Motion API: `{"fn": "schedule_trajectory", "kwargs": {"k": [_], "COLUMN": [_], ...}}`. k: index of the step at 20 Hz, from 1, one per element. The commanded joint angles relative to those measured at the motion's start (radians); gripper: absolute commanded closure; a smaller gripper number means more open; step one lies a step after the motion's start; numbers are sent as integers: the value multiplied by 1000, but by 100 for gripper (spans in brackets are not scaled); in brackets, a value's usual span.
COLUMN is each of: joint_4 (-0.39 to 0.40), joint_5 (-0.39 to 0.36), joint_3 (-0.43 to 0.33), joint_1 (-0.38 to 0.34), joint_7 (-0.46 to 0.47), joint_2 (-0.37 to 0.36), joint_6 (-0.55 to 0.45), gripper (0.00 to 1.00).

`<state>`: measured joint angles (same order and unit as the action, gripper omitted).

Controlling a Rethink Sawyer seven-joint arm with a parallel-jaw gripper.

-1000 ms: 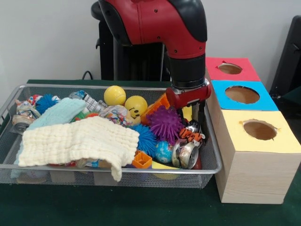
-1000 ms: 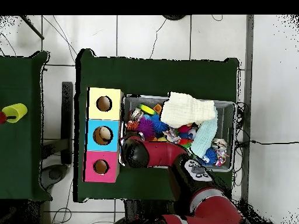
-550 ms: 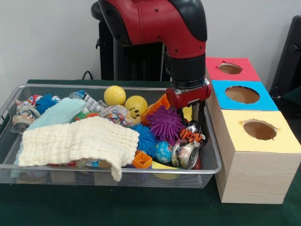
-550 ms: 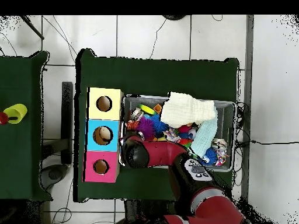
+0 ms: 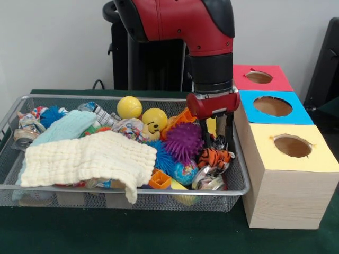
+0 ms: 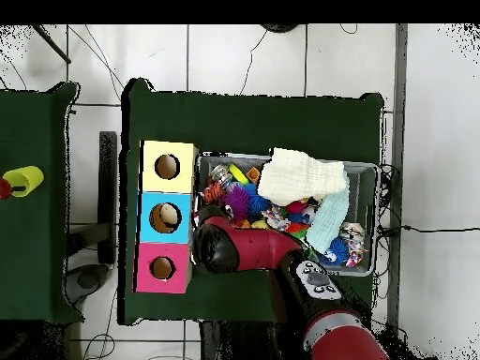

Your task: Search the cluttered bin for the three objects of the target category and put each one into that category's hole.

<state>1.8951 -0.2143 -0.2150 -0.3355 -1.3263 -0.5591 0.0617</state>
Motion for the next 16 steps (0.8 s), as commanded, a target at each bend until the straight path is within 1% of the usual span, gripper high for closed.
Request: {"fn": "schedule_trajectory", "kwargs": {"k": [1, 5, 8, 16], "joint_4": [28, 30, 29, 38], "joint_5": [116, 112, 108, 110], "joint_3": [53, 55, 53, 42], "joint_1": [25, 22, 26, 19], "joint_7": [-339, -328, -338, -376], "joint_2": [-45, -43, -25, -21], "joint_6": [155, 185, 217, 244], "gripper": [0, 0, 0, 0]}}
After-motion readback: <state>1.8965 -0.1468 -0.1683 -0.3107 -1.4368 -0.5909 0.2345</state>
